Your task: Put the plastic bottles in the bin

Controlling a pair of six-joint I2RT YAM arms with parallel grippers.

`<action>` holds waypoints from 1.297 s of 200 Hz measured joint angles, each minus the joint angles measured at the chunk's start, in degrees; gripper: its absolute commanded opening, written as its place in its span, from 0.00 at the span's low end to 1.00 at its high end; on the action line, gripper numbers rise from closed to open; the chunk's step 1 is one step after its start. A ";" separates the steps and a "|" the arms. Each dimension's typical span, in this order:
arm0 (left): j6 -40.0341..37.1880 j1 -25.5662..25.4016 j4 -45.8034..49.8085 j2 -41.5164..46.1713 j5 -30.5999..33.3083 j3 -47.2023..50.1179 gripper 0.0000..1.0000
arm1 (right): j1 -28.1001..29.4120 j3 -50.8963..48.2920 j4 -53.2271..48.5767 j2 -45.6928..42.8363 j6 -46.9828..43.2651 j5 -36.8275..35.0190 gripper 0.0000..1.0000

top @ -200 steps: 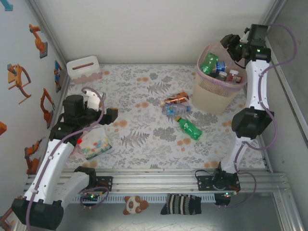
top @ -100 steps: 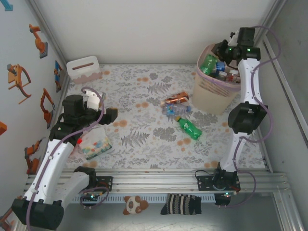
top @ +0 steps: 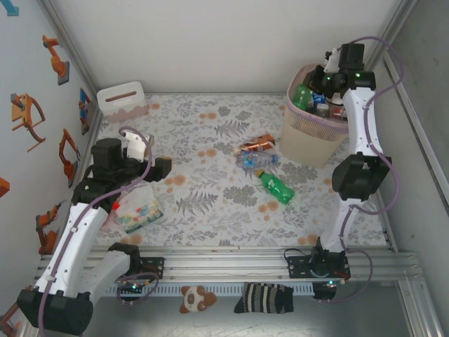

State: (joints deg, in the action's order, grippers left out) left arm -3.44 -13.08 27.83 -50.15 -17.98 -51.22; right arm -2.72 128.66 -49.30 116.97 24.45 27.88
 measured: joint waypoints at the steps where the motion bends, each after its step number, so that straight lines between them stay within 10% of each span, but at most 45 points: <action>1: 0.00 0.00 0.00 0.00 0.00 0.00 0.86 | 0.00 -0.04 0.04 0.00 -0.11 -0.02 0.11; 143: 0.00 0.00 0.00 -0.07 -0.02 0.00 0.86 | 1.42 3.26 -8.59 -8.68 -1.05 -4.04 0.26; 259: 0.02 0.00 0.00 0.15 -0.04 0.00 0.86 | 19.15 -28.24 -10.49 -30.01 -12.63 -16.81 0.31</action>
State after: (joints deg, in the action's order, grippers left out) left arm -3.42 -13.08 27.83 -50.00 -18.02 -51.22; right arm 16.43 100.42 -59.79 86.96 11.81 11.07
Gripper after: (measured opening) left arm 0.861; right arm 0.303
